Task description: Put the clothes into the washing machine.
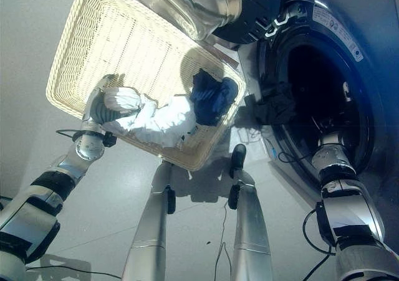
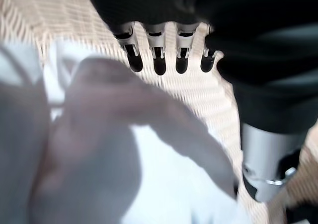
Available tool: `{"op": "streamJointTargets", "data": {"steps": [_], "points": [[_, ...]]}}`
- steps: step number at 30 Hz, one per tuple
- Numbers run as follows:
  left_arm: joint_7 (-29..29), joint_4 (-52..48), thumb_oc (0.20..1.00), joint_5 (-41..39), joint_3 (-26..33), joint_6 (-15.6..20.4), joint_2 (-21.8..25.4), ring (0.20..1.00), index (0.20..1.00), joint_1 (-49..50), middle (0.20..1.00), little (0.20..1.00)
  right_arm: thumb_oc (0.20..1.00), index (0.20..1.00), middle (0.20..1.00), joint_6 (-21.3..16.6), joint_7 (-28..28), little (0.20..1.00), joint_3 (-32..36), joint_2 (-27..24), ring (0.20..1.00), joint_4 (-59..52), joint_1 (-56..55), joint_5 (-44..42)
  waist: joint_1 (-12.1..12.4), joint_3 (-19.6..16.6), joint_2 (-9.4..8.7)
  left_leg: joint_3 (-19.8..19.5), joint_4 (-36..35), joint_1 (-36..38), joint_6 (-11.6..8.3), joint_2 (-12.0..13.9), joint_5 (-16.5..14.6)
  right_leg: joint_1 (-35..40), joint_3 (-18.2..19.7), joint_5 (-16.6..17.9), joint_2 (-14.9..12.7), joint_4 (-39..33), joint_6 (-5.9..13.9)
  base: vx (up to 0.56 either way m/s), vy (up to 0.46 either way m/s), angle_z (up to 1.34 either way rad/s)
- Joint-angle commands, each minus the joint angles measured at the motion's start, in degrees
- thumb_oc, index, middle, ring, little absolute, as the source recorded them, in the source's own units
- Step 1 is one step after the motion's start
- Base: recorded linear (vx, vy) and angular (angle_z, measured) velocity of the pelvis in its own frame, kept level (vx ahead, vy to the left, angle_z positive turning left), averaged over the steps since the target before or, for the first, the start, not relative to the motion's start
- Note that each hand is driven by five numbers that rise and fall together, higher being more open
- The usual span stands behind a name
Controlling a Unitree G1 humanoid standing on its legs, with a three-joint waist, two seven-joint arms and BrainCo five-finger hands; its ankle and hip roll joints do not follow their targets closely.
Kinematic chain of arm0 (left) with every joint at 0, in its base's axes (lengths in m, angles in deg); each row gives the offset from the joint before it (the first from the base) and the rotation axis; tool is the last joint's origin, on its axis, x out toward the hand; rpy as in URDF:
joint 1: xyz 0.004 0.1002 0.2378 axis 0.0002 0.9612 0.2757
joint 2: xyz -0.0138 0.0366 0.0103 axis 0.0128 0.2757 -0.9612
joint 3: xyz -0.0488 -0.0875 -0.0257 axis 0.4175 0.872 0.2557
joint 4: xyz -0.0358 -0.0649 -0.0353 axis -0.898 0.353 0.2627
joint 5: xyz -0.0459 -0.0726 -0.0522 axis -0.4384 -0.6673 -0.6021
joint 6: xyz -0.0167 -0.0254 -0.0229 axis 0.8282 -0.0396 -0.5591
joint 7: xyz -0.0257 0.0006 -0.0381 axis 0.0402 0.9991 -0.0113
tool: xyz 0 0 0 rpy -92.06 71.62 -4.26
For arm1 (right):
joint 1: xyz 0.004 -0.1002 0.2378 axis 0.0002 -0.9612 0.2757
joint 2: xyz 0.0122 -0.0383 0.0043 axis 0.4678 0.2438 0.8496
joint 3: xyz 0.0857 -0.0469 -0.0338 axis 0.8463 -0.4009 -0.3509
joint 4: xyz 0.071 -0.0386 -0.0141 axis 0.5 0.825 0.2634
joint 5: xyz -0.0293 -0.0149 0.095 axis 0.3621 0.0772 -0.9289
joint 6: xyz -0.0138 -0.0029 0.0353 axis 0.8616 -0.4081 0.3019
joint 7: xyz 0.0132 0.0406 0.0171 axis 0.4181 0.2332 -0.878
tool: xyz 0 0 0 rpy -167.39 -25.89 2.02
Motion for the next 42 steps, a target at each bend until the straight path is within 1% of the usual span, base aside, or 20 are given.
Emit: {"op": "streamJointTargets", "data": {"steps": [1,2,4,5,6,12,13,15,17,20,23,24,26,29,31,36,37,39,40,42], "points": [[1.2,1.36,1.0,-2.51,2.76,0.61,-1.49,1.0,1.0,-4.0,1.0,1.0,1.0,1.0,1.0,1.9,-10.15,1.0,-5.82,-14.24,1.0,-1.13,5.56,15.7,-0.36,-1.05,1.42,2.09,8.39,0.98,2.27,-4.41,-10.18,4.89,-4.03,9.18,4.11,-12.83,3.24,0.0,0.0,0.0],[1.28,1.35,1.0,-2.53,2.78,0.6,-1.52,1.0,1.0,-4.04,1.0,1.0,1.0,1.0,1.0,2.05,-10.78,1.0,-6.1,-14.15,1.0,-1.24,5.69,16.19,-0.39,-1.05,1.45,2.1,8.38,0.92,2.27,-4.4,-10.17,4.82,-4.02,9.17,4.1,-12.83,3.25,0.0,0.0,0.0],[1.43,1.38,1.0,-2.31,2.87,0.63,-1.67,1.0,1.0,-4.67,1.0,1.0,1.0,1.0,1.0,4.51,-13.93,1.0,-9.29,-14.03,1.0,-1.13,7.02,23.93,-0.33,-1.05,1.65,2.24,8.42,0.55,2.29,-4.28,-10.16,4.38,-3.93,8.98,4.05,-12.52,3.29,0.0,0.0,0.0],[1.4,1.35,1.0,-2.31,2.87,0.6,-1.66,1.0,1.0,-4.76,1.0,1.0,1.0,1.0,1.0,4.81,-14.27,1.0,-9.61,-13.98,1.0,-1.32,7.21,24.42,-0.35,-1.05,1.68,2.24,8.41,0.5,2.29,-4.28,-10.15,4.31,-3.91,8.98,4.05,-12.5,3.29,0.0,0.0,0.0],[1.2,1.11,1.0,-2.07,2.72,0.41,-1.65,1.0,1.0,-5.14,1.0,1.0,1.0,1.0,1.0,6.16,-15.02,1.0,-10.94,-13.76,1.0,-2.04,7.78,26.88,-0.35,-1.05,1.73,2.24,8.32,0.34,2.27,-4.29,-10.08,4.12,-3.85,9.01,4.07,-12.51,3.33,0.0,0.0,0.0],[1.19,0.42,1.0,-0.53,2.35,-0.52,-1.3,1.0,1.0,-5.91,1.0,1.0,1.0,1.0,1.0,11.98,-15.02,1.0,-15.52,-11.86,1.0,-7.93,6.47,37.77,-0.63,-1.05,1.85,2.56,7.82,0.19,2.38,-4.44,-9.91,3.64,-3.79,8.93,4.18,-12.63,3.33,0.0,0.0,0.0],[1.01,0.51,1.0,-0.21,2.34,-0.53,-1.37,1.0,1.0,-6.05,1.0,1.0,1.0,1.0,1.0,12.28,-14.82,1.0,-15.94,-11.51,1.0,-7.97,6.26,38.76,-0.64,-1.05,1.87,2.66,7.8,0.19,2.4,-4.4,-9.93,3.57,-3.83,8.84,4.16,-12.53,3.34,0.0,0.0,0.0],[0.09,1.48,1.0,7.2,1.01,-2.09,-1.55,1.0,1.0,-7.18,1.0,1.0,1.0,1.0,1.0,13.34,-14.8,1.0,-17.21,-10.17,1.0,-8.03,5.52,43.4,-0.77,-1.05,2.14,2.93,7.77,0.17,2.33,-4.35,-9.9,3.51,-3.99,8.7,3.99,-12.52,3.32,0.0,0.0,0.0],[0.36,1.5,1.0,8.94,-1.58,-3.63,-1.26,1.0,1.0,-7.8,1.0,1.0,1.0,1.0,1.0,14.12,-15.05,1.0,-18.49,-9.65,1.0,-8.06,5.83,44.35,-0.78,-1.05,2.45,2.76,7.75,0.02,2.26,-4.42,-9.8,3.39,-3.89,9.01,3.95,-12.77,3.3,-0.02,0.022,0.03],[0.29,3.02,1.0,11.12,-3.63,-4.24,-1.11,1.0,1.0,-8.81,1.0,1.0,1.0,1.0,1.0,13.04,-15.18,1.0,-19.54,-8.99,1.0,-6.45,5.9,44.62,-0.84,-1.05,2.8,3.09,7.69,-0.02,2.34,-4.29,-9.79,3.13,-3.76,8.9,3.97,-12.52,3.46,-0.01,0.02,0.01],[-3.78,4.99,1.0,12.05,-6.15,-6.6,-1.57,1.0,1.0,-10.6,1.0,1.0,1.0,1.0,1.0,12.04,-15.71,1.0,-20.07,-7.93,1.0,-5.13,6.05,45.75,-1.11,-1.05,2.96,3.55,7.74,-0.41,2.33,-4.12,-9.76,2.76,-3.63,8.84,3.92,-12.52,3.56,-0.02,0.037,0.0],[-6.95,6.23,1.0,13.04,-8.16,-8.19,-1.98,1.0,1.0,-11.64,1.0,1.0,1.0,1.0,1.0,11.64,-16.07,1.0,-20.61,-7.3,1.0,-4.14,6.7,46.51,-1.32,-1.05,3.01,3.64,7.72,-0.56,2.36,-3.99,-9.72,2.5,-3.44,9.0,3.99,-12.52,3.56,-0.01,0.031,0.0],[-12.52,7.11,1.0,15.05,-10.33,-9.75,-2.14,1.0,1.0,-12.45,1.0,1.0,1.0,1.0,1.0,11.58,-16.73,1.0,-21.11,-6.89,1.0,-3.6,7.24,47.06,-1.46,-1.05,3.1,3.86,7.68,-0.65,2.33,-3.95,-9.63,2.4,-3.35,9.23,4.06,-12.67,3.68,-0.01,0.016,0.0],[-17.48,7.29,1.0,14.51,-13.02,-12.25,-2.45,1.0,1.0,-13.01,1.0,1.0,1.0,1.0,1.0,11.59,-18.06,1.0,-22.0,-6.75,1.0,-3.91,7.59,47.14,-1.83,-1.05,3.17,4.12,7.42,-0.71,2.32,-3.81,-9.41,2.34,-2.94,9.48,4.34,-12.99,3.77,-0.01,0.034,-0.01],[-21.49,8.28,1.0,14.32,-14.31,-12.79,-2.93,1.0,1.0,-13.68,1.0,1.0,1.0,1.0,1.0,11.22,-18.87,1.0,-22.24,-6.55,1.0,-3.73,7.92,46.96,-2.16,-1.05,3.04,4.37,7.33,-0.85,2.3,-3.61,-9.4,2.16,-2.71,9.53,4.44,-13.1,3.84,0.0,0.0,0.0],[-27.82,9.31,1.0,15.41,-17.0,-14.77,-3.92,1.0,1.0,-14.44,1.0,1.0,1.0,1.0,1.0,11.13,-20.55,1.0,-22.2,-5.93,1.0,-3.28,9.34,48.02,-2.54,-1.05,2.86,4.53,6.97,-0.73,2.28,-3.55,-9.4,2.24,-2.17,9.88,4.81,-13.69,3.96,0.0,0.0,0.0],[-27.76,9.77,1.0,15.76,-17.41,-14.47,-4.04,1.0,1.0,-14.31,1.0,1.0,1.0,1.0,1.0,11.12,-20.71,1.0,-22.13,-5.95,1.0,-3.23,9.44,48.11,-2.58,-1.05,2.81,4.56,6.89,-0.7,2.28,-3.52,-9.36,2.26,-2.09,10.02,4.84,-13.84,3.98,0.0,0.0,0.0],[-24.3,9.23,1.0,14.19,-17.59,-14.78,-3.8,1.0,1.0,-13.74,1.0,1.0,1.0,1.0,1.0,11.29,-21.42,1.0,-22.17,-5.92,1.0,-3.54,9.32,48.38,-2.56,-1.05,2.7,4.45,6.54,-0.57,2.26,-3.52,-9.27,2.38,-1.96,10.26,5.01,-14.23,3.98,0.0,0.0,0.0],[-19.09,8.86,1.0,14.43,-16.93,-15.6,-3.56,1.0,1.0,-13.26,1.0,1.0,1.0,1.0,1.0,11.14,-21.71,1.0,-22.06,-6.1,1.0,-3.6,8.91,48.27,-2.47,-1.05,2.6,4.41,6.52,-0.53,2.23,-3.45,-9.29,2.46,-2.09,10.21,4.94,-14.28,3.99,0.0,0.0,0.0],[-14.99,8.55,1.0,14.24,-16.31,-15.7,-3.35,1.0,1.0,-12.92,1.0,1.0,1.0,1.0,1.0,10.95,-21.89,1.0,-21.77,-6.11,1.0,-3.57,8.58,48.3,-2.38,-1.05,2.54,4.25,6.49,-0.5,2.22,-3.46,-9.31,2.52,-2.11,10.15,4.92,-14.3,3.98,0.0,0.0,0.0]]}}
